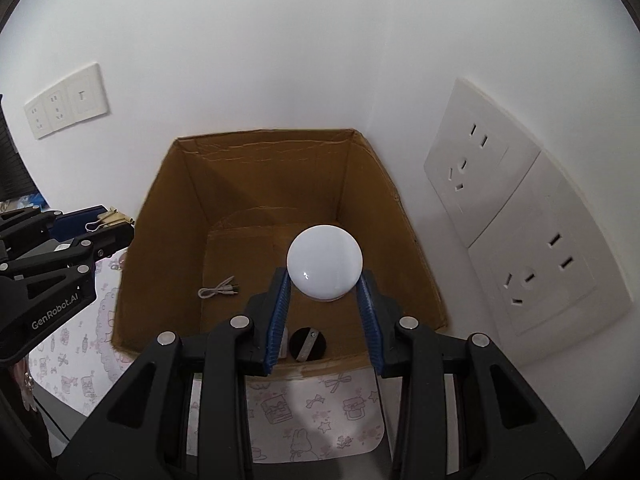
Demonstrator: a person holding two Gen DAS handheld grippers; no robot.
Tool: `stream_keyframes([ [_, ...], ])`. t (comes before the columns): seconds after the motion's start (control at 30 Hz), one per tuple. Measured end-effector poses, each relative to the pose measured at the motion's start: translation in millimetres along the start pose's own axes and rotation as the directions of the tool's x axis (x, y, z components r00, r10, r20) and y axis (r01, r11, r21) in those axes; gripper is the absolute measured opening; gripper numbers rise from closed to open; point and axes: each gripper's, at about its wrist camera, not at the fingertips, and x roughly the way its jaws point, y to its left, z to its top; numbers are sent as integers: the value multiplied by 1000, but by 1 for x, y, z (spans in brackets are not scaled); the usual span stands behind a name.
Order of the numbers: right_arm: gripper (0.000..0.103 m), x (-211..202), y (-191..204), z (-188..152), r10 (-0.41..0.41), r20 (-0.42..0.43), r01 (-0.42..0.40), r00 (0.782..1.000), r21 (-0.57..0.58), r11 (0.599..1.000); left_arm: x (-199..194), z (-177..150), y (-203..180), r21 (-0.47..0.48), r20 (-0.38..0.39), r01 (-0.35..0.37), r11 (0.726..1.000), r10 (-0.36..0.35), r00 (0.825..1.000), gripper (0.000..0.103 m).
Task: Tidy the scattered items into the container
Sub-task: 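Open both tools over the box to drop the ball and clip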
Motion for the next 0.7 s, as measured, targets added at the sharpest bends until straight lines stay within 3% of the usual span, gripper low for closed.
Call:
stream_keyframes([
  [0.47, 36, 55, -8, -4, 4, -81, 0, 997, 46, 999, 60, 3, -10, 32, -90, -14, 999, 17, 996, 33],
  [0.5, 36, 57, -9, -5, 5, -89, -1, 996, 47, 999, 63, 3, -11, 42, -101, -39, 998, 43, 994, 37],
  [0.53, 36, 61, -9, -6, 8, -98, -3, 995, 50, 999, 65, 3, -12, 55, -109, -61, 997, 67, 992, 58],
  [0.57, 43, 63, -9, -7, 13, -108, -6, 994, 58, 998, 64, 3, -13, 65, -108, -54, 996, 61, 992, 72],
  [0.6, 68, 63, -10, -8, 16, -115, -8, 993, 66, 998, 63, 2, -16, 75, -106, -31, 997, 39, 994, 79],
  [0.63, 82, 63, -10, -8, 18, -119, -9, 993, 71, 997, 61, 1, -19, 86, -108, -21, 996, 30, 994, 86],
  [0.67, 101, 61, -10, -9, 15, -118, -7, 993, 69, 998, 58, 0, -23, 107, -110, -31, 994, 43, 993, 86],
  [0.7, 103, 58, -9, -9, 14, -116, -7, 993, 63, 998, 56, -1, -27, 137, -109, -62, 989, 77, 991, 88],
])
